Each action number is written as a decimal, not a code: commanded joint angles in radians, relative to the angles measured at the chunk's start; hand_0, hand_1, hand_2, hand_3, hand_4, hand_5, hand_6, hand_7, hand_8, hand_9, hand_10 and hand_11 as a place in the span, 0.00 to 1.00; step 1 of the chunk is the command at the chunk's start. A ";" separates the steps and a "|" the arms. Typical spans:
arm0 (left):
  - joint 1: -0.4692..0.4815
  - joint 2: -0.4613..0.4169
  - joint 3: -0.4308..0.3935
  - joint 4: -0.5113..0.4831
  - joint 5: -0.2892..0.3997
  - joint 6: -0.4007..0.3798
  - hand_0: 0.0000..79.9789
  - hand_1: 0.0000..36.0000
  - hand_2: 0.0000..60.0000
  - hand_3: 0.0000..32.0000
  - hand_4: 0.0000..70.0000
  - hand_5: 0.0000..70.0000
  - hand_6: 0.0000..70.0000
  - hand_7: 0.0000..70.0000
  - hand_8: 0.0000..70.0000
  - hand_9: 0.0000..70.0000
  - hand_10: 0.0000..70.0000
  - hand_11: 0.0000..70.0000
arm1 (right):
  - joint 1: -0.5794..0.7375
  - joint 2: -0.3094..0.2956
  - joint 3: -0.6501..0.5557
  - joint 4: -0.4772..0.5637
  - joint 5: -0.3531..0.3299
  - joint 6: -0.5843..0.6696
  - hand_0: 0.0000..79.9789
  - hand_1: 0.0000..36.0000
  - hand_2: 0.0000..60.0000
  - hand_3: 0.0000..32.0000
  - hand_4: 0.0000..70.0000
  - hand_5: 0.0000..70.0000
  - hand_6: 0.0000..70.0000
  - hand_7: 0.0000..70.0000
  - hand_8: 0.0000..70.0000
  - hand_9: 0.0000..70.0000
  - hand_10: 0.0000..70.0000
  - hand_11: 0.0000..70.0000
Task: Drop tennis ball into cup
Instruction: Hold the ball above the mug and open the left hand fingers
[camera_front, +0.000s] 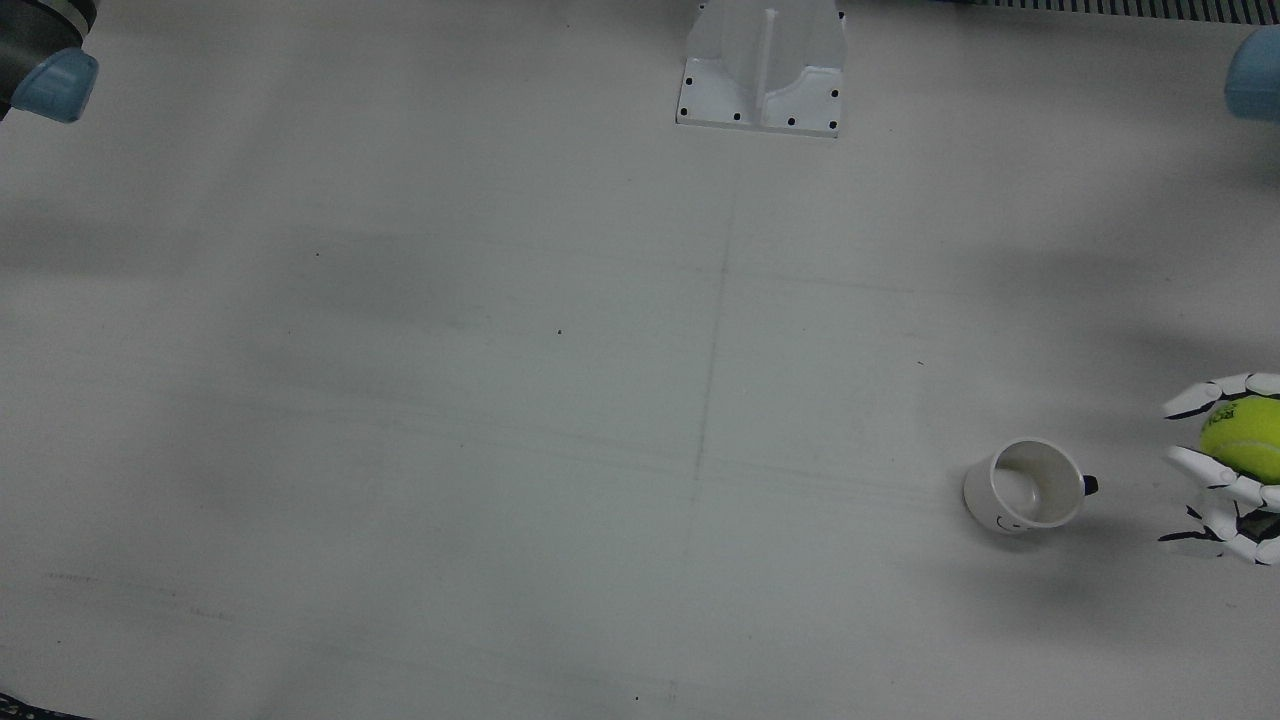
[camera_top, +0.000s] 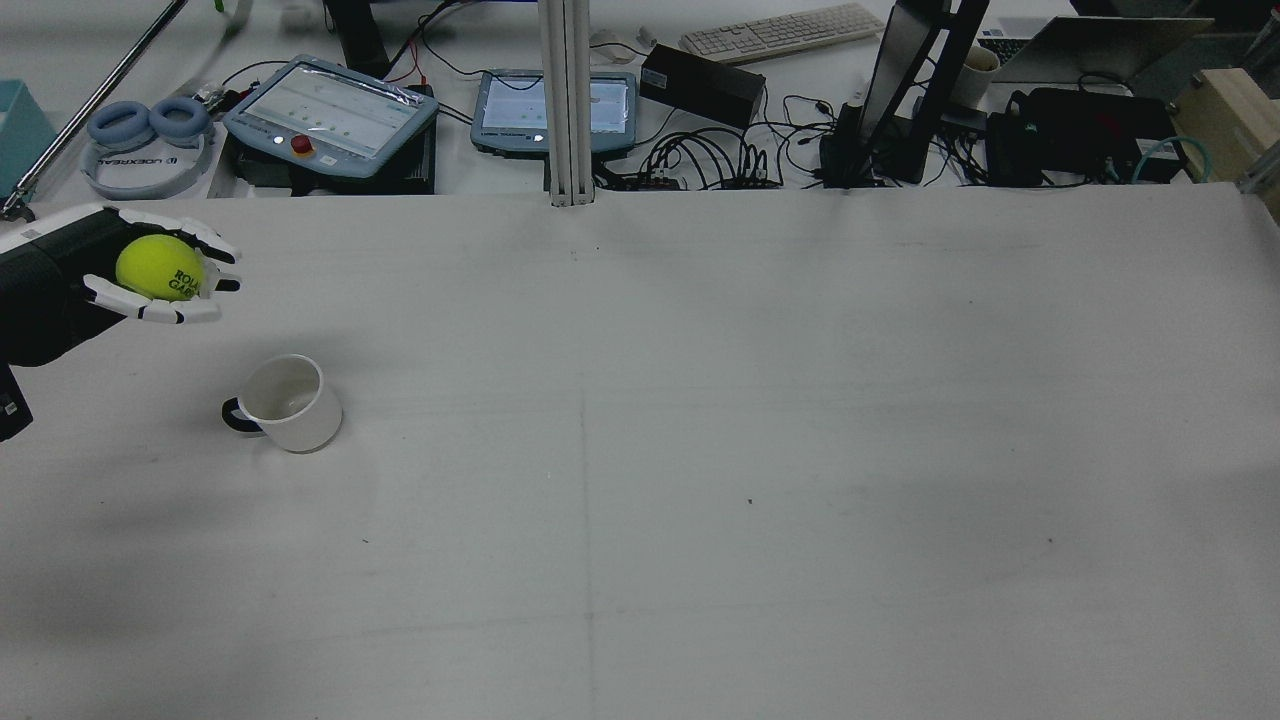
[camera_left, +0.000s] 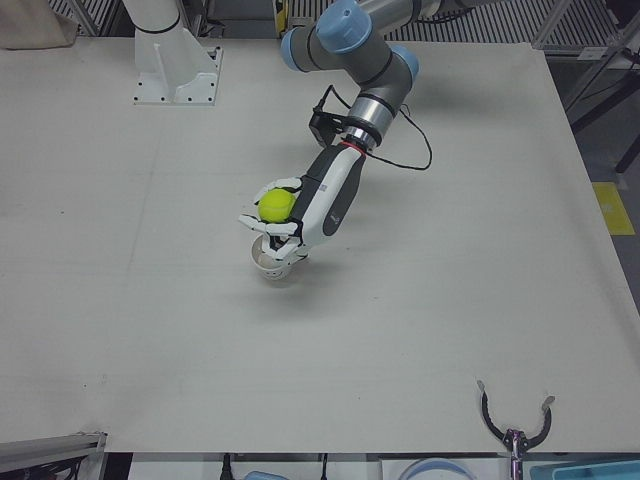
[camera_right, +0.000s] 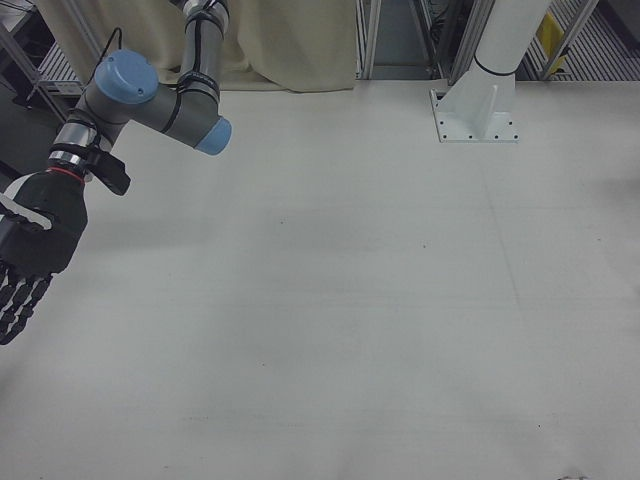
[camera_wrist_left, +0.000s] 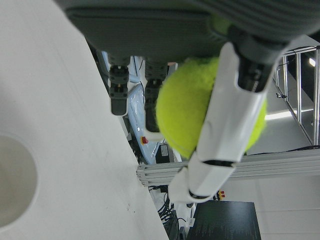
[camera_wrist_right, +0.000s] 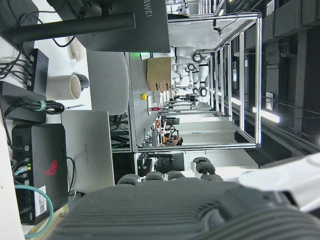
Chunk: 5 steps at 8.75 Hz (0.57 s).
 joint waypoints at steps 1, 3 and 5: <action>0.022 0.002 0.020 -0.011 -0.014 0.000 0.94 1.00 1.00 0.00 1.00 0.21 0.31 1.00 0.53 0.84 0.19 0.32 | 0.000 0.001 0.000 0.000 0.000 0.000 0.00 0.00 0.00 0.00 0.00 0.00 0.00 0.00 0.00 0.00 0.00 0.00; 0.042 -0.003 0.031 -0.015 -0.038 0.000 0.92 1.00 1.00 0.00 1.00 0.21 0.31 1.00 0.52 0.83 0.19 0.31 | 0.000 0.001 0.000 0.000 0.000 0.000 0.00 0.00 0.00 0.00 0.00 0.00 0.00 0.00 0.00 0.00 0.00 0.00; 0.042 0.000 0.036 -0.018 -0.048 -0.001 0.93 1.00 1.00 0.00 1.00 0.21 0.31 1.00 0.52 0.82 0.19 0.32 | 0.000 0.001 0.000 0.000 0.000 0.000 0.00 0.00 0.00 0.00 0.00 0.00 0.00 0.00 0.00 0.00 0.00 0.00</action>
